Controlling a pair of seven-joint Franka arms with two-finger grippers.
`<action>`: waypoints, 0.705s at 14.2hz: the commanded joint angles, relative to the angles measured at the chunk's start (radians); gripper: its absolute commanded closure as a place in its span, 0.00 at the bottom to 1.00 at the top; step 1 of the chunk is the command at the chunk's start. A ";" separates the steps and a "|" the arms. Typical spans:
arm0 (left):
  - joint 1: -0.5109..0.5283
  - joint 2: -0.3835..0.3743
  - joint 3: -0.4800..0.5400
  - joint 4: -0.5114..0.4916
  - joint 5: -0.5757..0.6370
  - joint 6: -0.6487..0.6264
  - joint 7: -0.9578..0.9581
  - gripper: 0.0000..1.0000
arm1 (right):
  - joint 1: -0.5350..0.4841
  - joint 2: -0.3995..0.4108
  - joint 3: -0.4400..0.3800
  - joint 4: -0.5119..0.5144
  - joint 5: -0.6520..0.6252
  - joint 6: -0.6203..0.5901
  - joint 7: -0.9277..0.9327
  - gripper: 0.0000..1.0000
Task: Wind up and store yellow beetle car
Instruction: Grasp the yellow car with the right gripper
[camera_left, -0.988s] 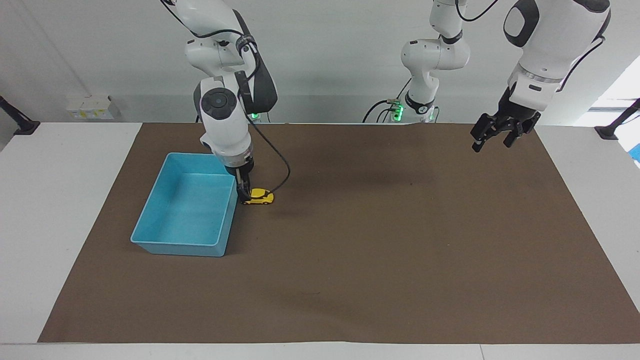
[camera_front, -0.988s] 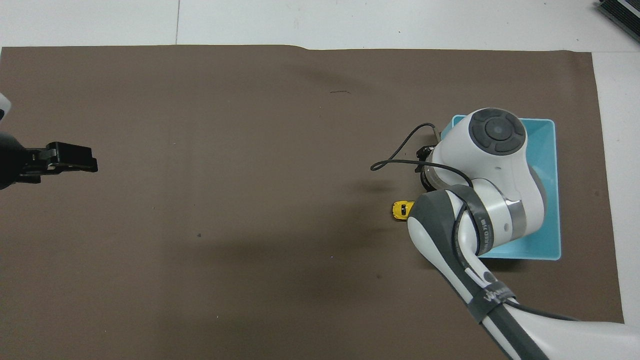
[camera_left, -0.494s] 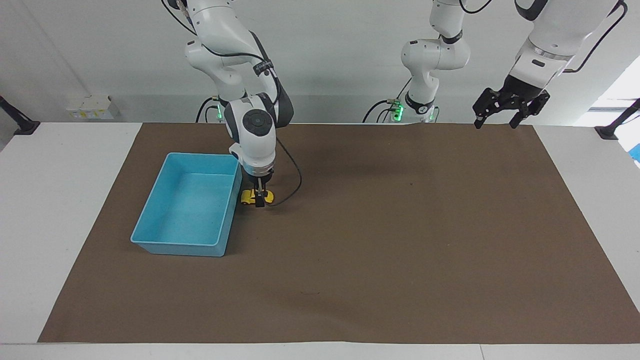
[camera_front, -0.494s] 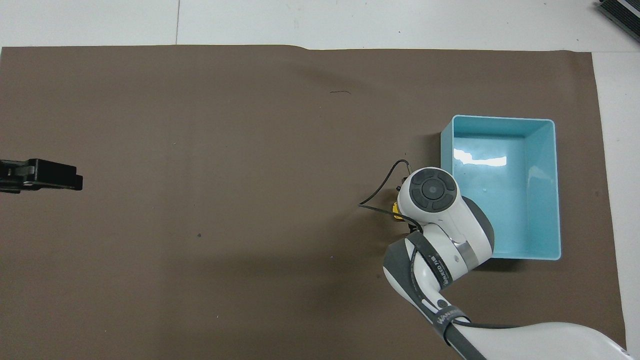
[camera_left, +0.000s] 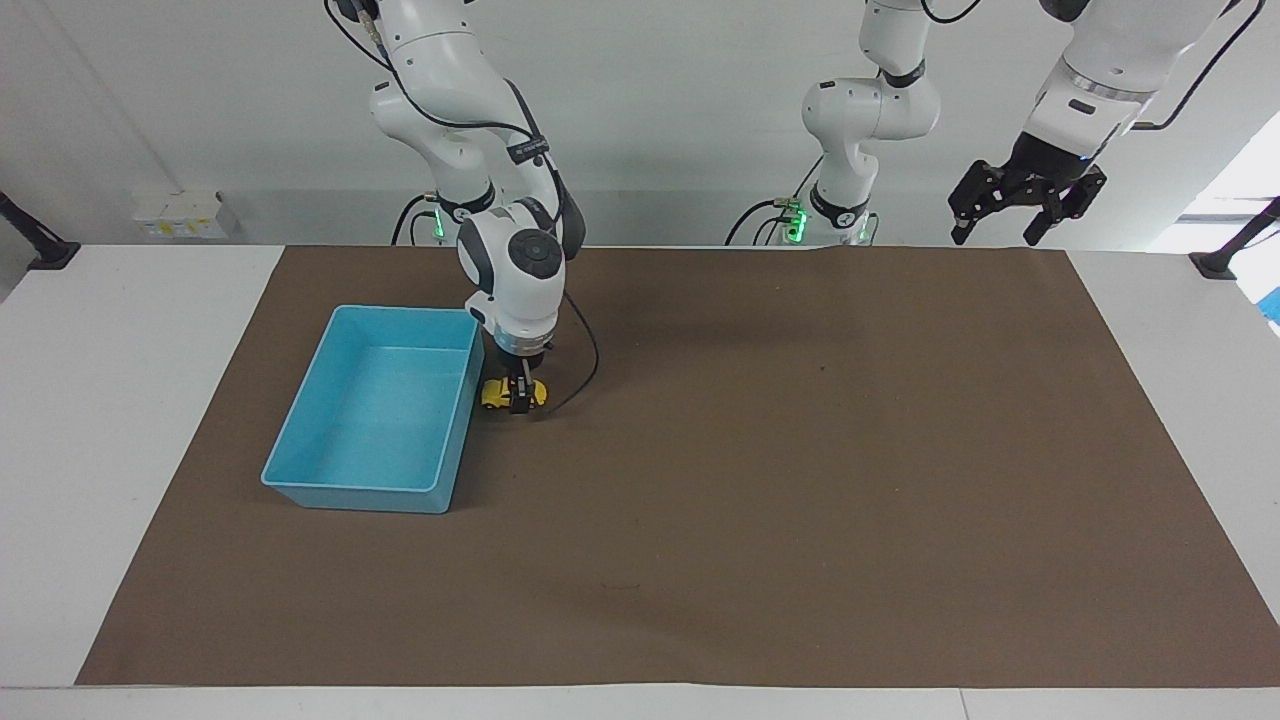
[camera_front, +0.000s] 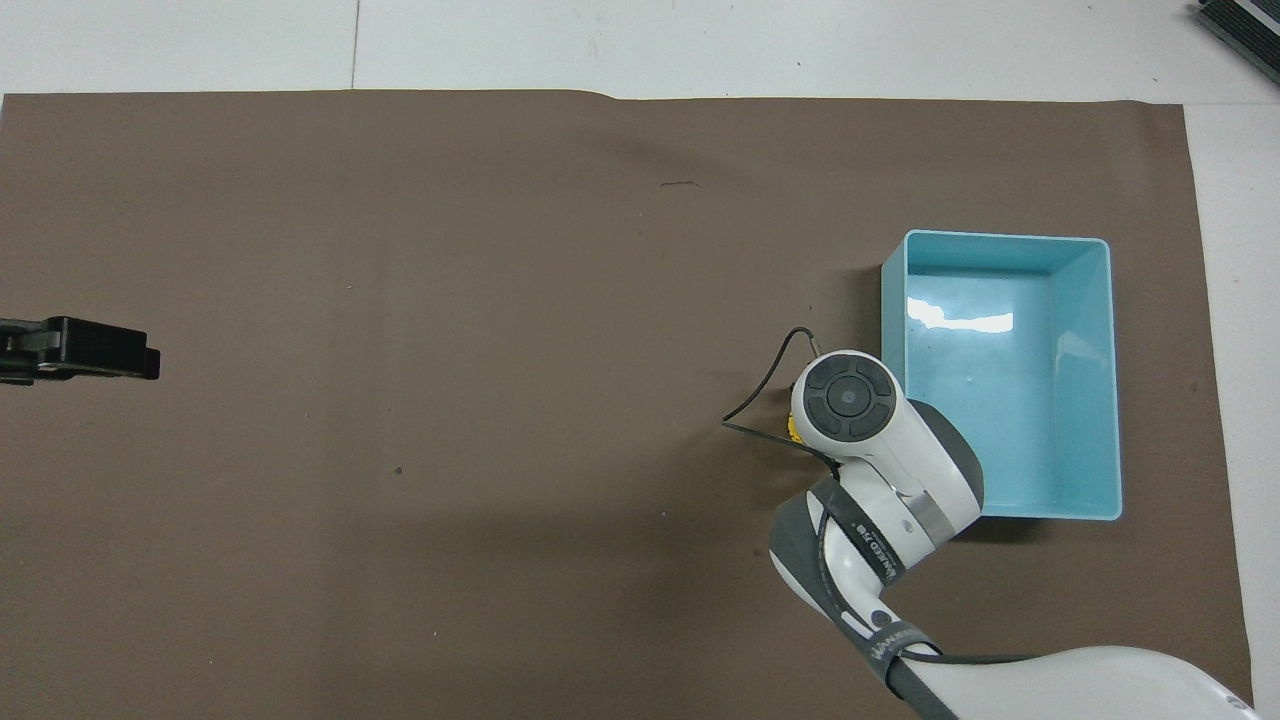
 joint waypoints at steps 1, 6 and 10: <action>0.013 -0.004 -0.013 0.013 0.015 -0.033 0.018 0.00 | 0.024 -0.003 0.004 0.045 -0.025 -0.083 0.022 1.00; 0.012 -0.007 -0.020 0.012 0.015 -0.060 0.016 0.00 | 0.043 -0.011 0.011 0.120 -0.021 -0.168 0.013 1.00; 0.013 -0.006 -0.011 0.012 0.007 -0.036 0.015 0.00 | 0.038 -0.042 0.017 0.205 0.019 -0.241 -0.114 1.00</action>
